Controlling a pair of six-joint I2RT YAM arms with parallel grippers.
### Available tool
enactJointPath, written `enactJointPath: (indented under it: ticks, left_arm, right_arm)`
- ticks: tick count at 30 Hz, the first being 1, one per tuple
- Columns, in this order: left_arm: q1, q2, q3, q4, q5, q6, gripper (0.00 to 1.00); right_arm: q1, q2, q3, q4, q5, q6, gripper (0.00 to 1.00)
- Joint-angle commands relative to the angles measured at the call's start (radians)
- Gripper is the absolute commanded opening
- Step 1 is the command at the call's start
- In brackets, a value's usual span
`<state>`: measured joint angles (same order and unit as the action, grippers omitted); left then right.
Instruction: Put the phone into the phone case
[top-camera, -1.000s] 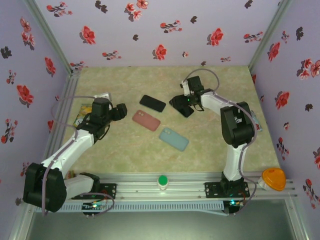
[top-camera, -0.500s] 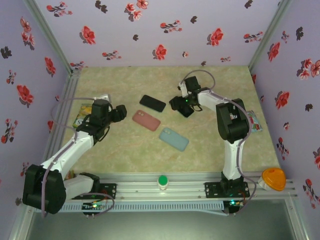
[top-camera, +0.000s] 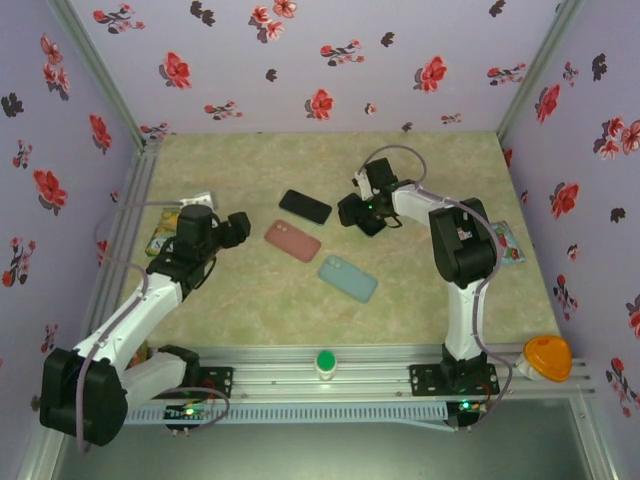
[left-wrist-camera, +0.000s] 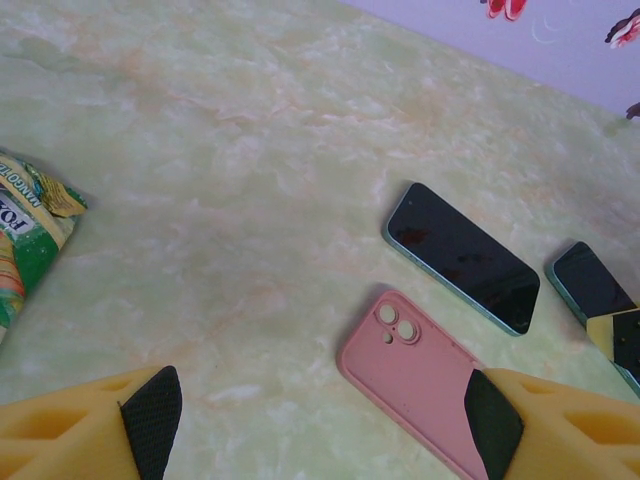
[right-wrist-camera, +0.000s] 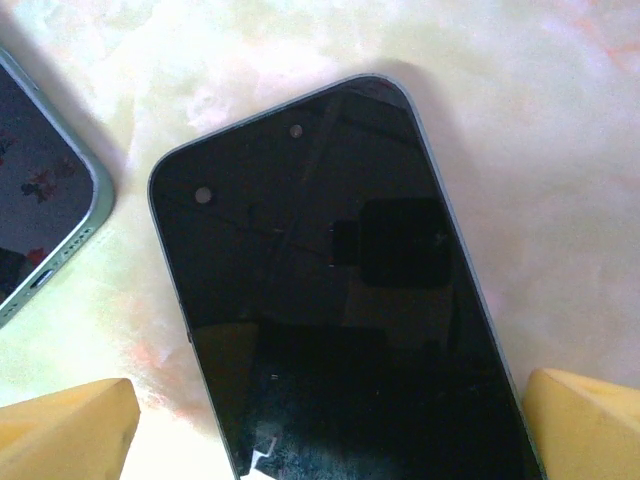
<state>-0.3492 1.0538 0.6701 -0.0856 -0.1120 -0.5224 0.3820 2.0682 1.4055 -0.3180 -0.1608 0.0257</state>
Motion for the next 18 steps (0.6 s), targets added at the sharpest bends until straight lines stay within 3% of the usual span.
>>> enactJointPath:
  ticks: [1,8,18]
  left_arm:
    - [-0.008,-0.032,-0.015,-0.005,-0.021,-0.014,0.79]
    - [-0.008,-0.04,-0.016,-0.011,-0.025,-0.009,0.79]
    - [-0.009,-0.041,-0.01,-0.033,-0.019,-0.008,0.79]
  right_arm:
    - [0.029,-0.053,-0.05,-0.025,0.021,0.04,0.99]
    - [0.082,-0.04,-0.011,-0.084,0.129,0.01,0.99]
    - [0.092,-0.008,0.047,-0.122,0.18,-0.024,0.95]
